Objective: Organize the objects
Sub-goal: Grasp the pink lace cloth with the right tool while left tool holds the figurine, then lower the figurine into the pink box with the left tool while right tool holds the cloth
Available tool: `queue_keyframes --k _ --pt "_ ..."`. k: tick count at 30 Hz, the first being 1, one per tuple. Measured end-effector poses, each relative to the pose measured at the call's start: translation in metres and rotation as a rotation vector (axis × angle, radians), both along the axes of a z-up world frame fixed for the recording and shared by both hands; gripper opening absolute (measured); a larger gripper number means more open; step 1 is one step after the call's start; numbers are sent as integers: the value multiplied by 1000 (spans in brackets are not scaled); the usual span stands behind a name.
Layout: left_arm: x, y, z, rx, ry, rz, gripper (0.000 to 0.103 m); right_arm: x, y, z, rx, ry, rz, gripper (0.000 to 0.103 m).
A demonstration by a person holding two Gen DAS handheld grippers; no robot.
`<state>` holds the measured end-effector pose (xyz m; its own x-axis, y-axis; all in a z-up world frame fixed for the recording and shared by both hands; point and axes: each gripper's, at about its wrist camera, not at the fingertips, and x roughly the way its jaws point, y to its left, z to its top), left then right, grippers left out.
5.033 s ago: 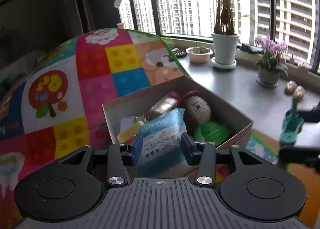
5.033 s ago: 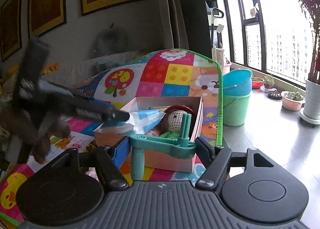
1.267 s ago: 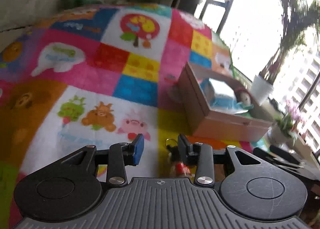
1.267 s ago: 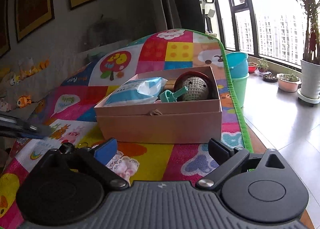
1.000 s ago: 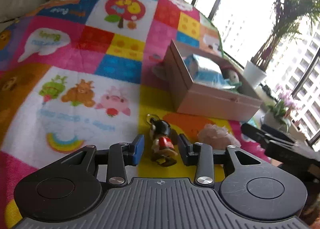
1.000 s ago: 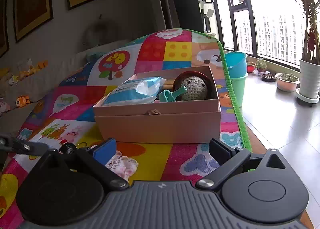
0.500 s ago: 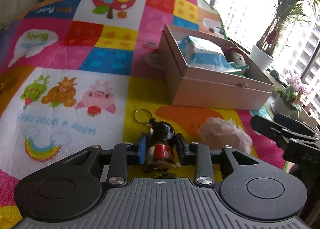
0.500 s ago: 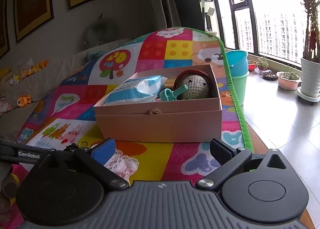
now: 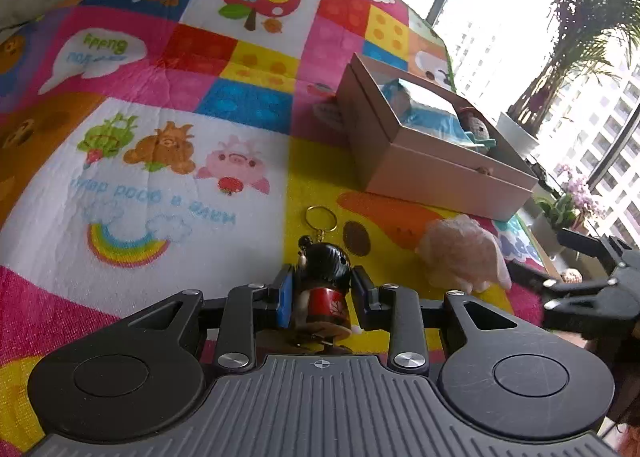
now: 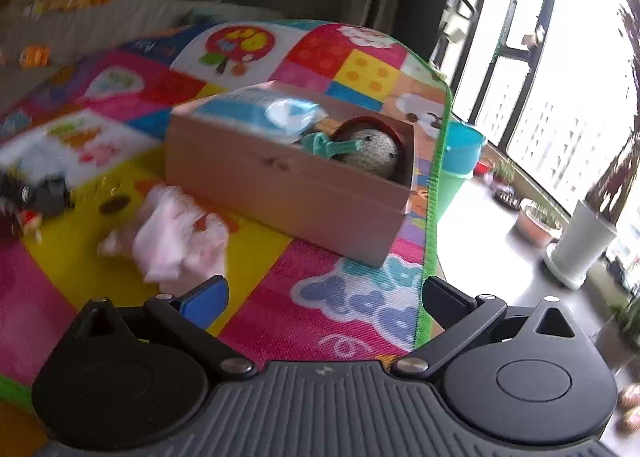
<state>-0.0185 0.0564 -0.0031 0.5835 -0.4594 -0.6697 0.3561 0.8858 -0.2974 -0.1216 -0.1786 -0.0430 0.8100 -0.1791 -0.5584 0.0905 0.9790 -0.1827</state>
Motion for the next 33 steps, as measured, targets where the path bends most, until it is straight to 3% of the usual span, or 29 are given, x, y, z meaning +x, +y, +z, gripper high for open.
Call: queue_keyframes --k 4,8,11,15,17,21,24,30,33 --pt "-2 0 -1 10 -3 2 34 -3 -1 18 243 -13 107 103" --pt "-3 -1 0 17 -8 -2 34 14 20 17 312 2 181 98" --pt "-4 -1 -1 23 -10 -5 34 38 30 4 317 56 175 80" --pt "-4 -4 0 41 -16 -10 34 42 40 -3 227 79 167 36" --pt "-4 -6 1 55 -18 -14 34 35 38 1 209 60 176 29" --pt "-1 -11 5 82 -10 -32 34 16 17 16 265 -11 150 28" --pt "9 -14 22 3 -5 -72 33 2 1 16 288 -62 90 28" --pt "61 -62 95 -22 -152 -133 33 0 -16 -5 424 -71 41 28" --pt "100 -96 117 -38 -193 -97 33 0 -18 -11 445 -74 37 29"
